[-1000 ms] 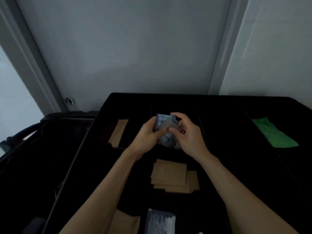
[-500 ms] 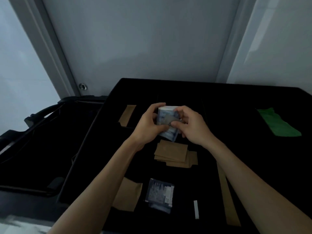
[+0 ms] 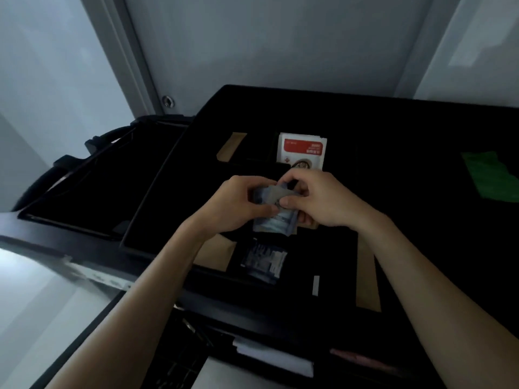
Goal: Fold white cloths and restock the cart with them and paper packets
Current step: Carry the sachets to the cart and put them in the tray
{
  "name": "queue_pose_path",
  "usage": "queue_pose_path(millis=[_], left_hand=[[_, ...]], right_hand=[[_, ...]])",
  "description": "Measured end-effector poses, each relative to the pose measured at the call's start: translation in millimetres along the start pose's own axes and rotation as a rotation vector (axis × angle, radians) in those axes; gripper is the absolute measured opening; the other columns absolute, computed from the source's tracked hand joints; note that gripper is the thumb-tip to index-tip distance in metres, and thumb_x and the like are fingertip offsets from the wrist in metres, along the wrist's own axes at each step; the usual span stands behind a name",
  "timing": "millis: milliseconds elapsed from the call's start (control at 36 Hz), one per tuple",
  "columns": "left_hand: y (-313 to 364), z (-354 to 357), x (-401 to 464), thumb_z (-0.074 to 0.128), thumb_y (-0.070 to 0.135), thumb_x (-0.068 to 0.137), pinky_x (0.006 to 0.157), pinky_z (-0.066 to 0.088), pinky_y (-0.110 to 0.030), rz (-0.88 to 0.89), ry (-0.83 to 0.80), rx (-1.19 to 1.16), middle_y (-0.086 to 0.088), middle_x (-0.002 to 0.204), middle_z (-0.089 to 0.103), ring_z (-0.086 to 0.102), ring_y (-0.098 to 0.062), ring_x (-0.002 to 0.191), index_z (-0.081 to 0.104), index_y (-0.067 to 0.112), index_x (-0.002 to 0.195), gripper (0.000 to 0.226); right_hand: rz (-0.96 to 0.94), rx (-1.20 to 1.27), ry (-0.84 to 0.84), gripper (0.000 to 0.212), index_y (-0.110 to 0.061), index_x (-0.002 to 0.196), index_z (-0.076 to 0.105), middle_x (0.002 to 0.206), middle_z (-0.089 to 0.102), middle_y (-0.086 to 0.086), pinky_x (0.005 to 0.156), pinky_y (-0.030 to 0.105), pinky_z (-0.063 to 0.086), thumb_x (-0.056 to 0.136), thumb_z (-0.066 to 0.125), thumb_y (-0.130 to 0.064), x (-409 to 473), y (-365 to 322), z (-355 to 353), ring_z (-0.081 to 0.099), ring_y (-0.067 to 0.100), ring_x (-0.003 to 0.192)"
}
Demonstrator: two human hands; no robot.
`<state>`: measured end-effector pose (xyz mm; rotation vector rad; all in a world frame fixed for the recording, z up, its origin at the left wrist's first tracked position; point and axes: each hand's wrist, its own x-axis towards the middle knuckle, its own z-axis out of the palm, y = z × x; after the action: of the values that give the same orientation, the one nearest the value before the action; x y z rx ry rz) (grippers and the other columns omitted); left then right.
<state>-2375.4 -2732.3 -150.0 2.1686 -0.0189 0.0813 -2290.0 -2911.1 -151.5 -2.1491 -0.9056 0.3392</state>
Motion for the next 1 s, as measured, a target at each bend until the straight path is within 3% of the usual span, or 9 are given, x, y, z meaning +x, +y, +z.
queue_pose_path(millis=[111, 222, 389, 444, 611, 694, 806, 917, 1000], left_hand=[[0.9, 0.0, -5.9, 0.085, 0.028, 0.076, 0.077, 0.05, -0.022, -0.005, -0.105, 0.274, 0.003, 0.106, 0.061, 0.059, -0.011, 0.093, 0.059, 0.02, 0.125, 0.056], [1.8, 8.3, -7.6, 0.085, 0.028, 0.073, 0.063, 0.035, -0.014, 0.032, -0.211, 0.45, 0.011, 0.092, 0.05, 0.049, -0.008, 0.084, 0.052, 0.019, 0.124, 0.062], [-4.2, 20.6, -9.3, 0.077, 0.034, 0.081, 0.086, 0.052, -0.042, 0.097, -0.281, 0.704, -0.008, 0.112, 0.063, 0.062, -0.027, 0.102, 0.057, 0.012, 0.118, 0.047], [-7.4, 25.6, -12.5, 0.074, 0.034, 0.083, 0.09, 0.049, -0.04, 0.144, -0.287, 0.722, -0.009, 0.114, 0.063, 0.06, -0.027, 0.107, 0.058, 0.011, 0.118, 0.045], [-15.3, 32.0, -20.2, 0.065, 0.028, 0.091, 0.097, 0.044, -0.036, 0.276, -0.231, 0.745, -0.008, 0.122, 0.056, 0.051, -0.024, 0.115, 0.057, 0.011, 0.125, 0.039], [-12.0, 33.3, -25.4, 0.063, 0.033, 0.093, 0.098, 0.045, -0.037, 0.311, -0.211, 0.761, -0.007, 0.124, 0.056, 0.05, -0.022, 0.118, 0.055, 0.012, 0.131, 0.045], [-4.6, 35.0, -28.6, 0.063, 0.039, 0.094, 0.09, 0.051, -0.039, 0.321, -0.174, 0.746, -0.005, 0.114, 0.059, 0.055, -0.021, 0.108, 0.064, 0.011, 0.119, 0.038], [-0.4, 36.6, -31.3, 0.065, 0.035, 0.092, 0.086, 0.052, -0.04, 0.32, -0.256, 0.79, -0.007, 0.107, 0.059, 0.057, -0.022, 0.103, 0.067, 0.01, 0.098, 0.026], [-1.6, 35.8, -32.2, 0.063, 0.028, 0.094, 0.092, 0.049, -0.037, 0.293, -0.32, 0.832, -0.008, 0.112, 0.057, 0.054, -0.023, 0.108, 0.068, 0.01, 0.099, 0.02]], right_hand=[[0.066, -0.058, -0.146, 0.025, -0.021, 0.114, 0.056, 0.081, 0.068, 0.0, 0.046, 0.019, 0.048, 0.093, 0.068, -0.024, -9.8, -9.0, 10.1, 0.066, 0.012, 0.048], [0.138, -0.172, -0.227, 0.019, -0.024, 0.107, 0.055, 0.086, 0.073, 0.007, 0.064, 0.04, 0.061, 0.093, 0.067, -0.028, -17.4, -11.3, 23.5, 0.07, 0.013, 0.053], [0.212, -0.259, -0.238, 0.008, -0.019, 0.101, 0.061, 0.091, 0.071, 0.002, 0.057, 0.03, 0.058, 0.094, 0.065, -0.021, -26.0, -12.6, 45.7, 0.069, 0.012, 0.052], [0.242, -0.287, -0.192, 0.015, -0.017, 0.106, 0.062, 0.097, 0.069, 0.005, 0.06, 0.033, 0.06, 0.092, 0.068, -0.019, -29.4, -12.2, 52.5, 0.07, 0.015, 0.055], [0.205, -0.301, 0.019, 0.038, -0.016, 0.122, 0.064, 0.116, 0.067, 0.005, 0.084, 0.038, 0.056, 0.088, 0.073, -0.028, -47.9, -9.7, 67.6, 0.065, 0.022, 0.101], [0.295, -0.338, 0.044, 0.038, -0.015, 0.118, 0.066, 0.108, 0.068, 0.006, 0.077, 0.036, 0.057, 0.087, 0.074, -0.035, -55.2, -9.4, 65.6, 0.066, 0.021, 0.091], [0.394, -0.327, 0.052, 0.028, -0.012, 0.103, 0.067, 0.087, 0.066, 0.002, 0.067, 0.034, 0.061, 0.087, 0.074, -0.033, -60.0, -11.8, 61.9, 0.069, 0.016, 0.071], [0.42, -0.247, 0.057, 0.021, -0.01, 0.102, 0.072, 0.092, 0.07, 0.005, 0.079, 0.04, 0.059, 0.087, 0.074, -0.025, -59.5, -13.1, 68.8, 0.068, 0.02, 0.081], [0.422, -0.17, 0.088, 0.023, -0.008, 0.103, 0.07, 0.093, 0.071, 0.006, 0.084, 0.04, 0.057, 0.086, 0.075, -0.022, -58.0, -13.5, 75.2, 0.068, 0.02, 0.086]])
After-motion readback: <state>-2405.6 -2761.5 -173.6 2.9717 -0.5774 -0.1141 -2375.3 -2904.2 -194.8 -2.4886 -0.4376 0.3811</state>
